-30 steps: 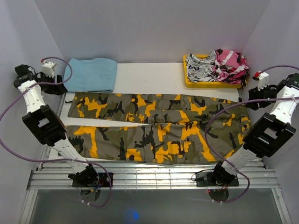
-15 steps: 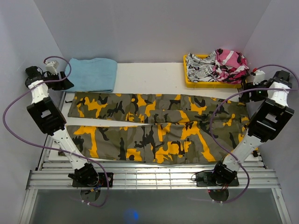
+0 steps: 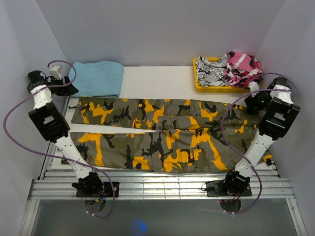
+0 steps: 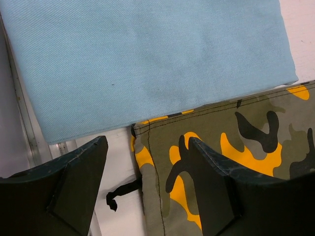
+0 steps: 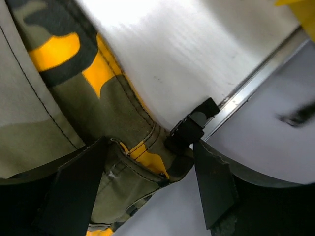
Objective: Fold and stack the trousers
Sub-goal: Fold the trousers
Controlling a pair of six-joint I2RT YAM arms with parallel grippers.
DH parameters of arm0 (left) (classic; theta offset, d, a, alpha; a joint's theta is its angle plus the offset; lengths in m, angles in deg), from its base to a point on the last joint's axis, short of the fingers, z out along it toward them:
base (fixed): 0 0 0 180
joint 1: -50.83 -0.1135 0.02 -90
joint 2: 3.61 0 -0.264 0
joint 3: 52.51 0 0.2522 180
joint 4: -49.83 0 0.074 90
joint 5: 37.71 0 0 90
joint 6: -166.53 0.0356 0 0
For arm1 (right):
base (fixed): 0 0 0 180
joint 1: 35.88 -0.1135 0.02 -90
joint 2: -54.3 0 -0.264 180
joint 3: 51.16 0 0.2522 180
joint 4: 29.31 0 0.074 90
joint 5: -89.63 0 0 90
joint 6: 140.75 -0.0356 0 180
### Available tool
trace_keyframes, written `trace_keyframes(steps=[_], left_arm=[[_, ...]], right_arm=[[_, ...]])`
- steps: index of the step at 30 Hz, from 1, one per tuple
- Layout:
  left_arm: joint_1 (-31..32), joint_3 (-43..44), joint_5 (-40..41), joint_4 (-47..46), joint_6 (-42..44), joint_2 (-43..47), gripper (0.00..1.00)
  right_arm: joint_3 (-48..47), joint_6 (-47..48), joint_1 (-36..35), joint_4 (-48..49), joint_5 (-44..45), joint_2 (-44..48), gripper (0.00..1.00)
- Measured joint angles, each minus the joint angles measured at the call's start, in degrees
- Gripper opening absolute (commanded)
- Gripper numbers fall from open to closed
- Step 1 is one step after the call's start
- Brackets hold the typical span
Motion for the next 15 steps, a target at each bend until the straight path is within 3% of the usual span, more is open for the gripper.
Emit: trace_keyframes(steps=[2, 5, 6, 7, 8, 15], left_arm=[[0.0, 0.0, 0.3, 0.3, 0.2, 0.0, 0.77], [0.0, 0.0, 1.1, 0.5, 0.3, 0.0, 0.78], [0.0, 0.0, 1.5, 0.6, 0.4, 0.0, 0.78], [0.0, 0.3, 1.8, 1.0, 0.6, -0.1, 0.78], [0.0, 1.4, 1.9, 1.8, 1.0, -0.6, 0.78], [0.2, 14.3, 4.2, 3.4, 3.3, -7.9, 0.77]], right_arm=[[-0.2, 3.7, -0.3, -1.1, 1.1, -0.7, 0.7], [-0.1, 8.1, -0.5, -2.6, 1.4, -0.9, 0.49], [0.1, 9.2, -0.6, -2.9, 1.5, -0.8, 0.35], [0.3, 10.4, -0.8, -3.3, 1.6, -0.7, 0.28], [0.6, 11.5, -0.9, -3.7, 1.6, -0.5, 0.1], [3.0, 17.2, -1.9, -3.8, 2.6, 1.4, 0.08]])
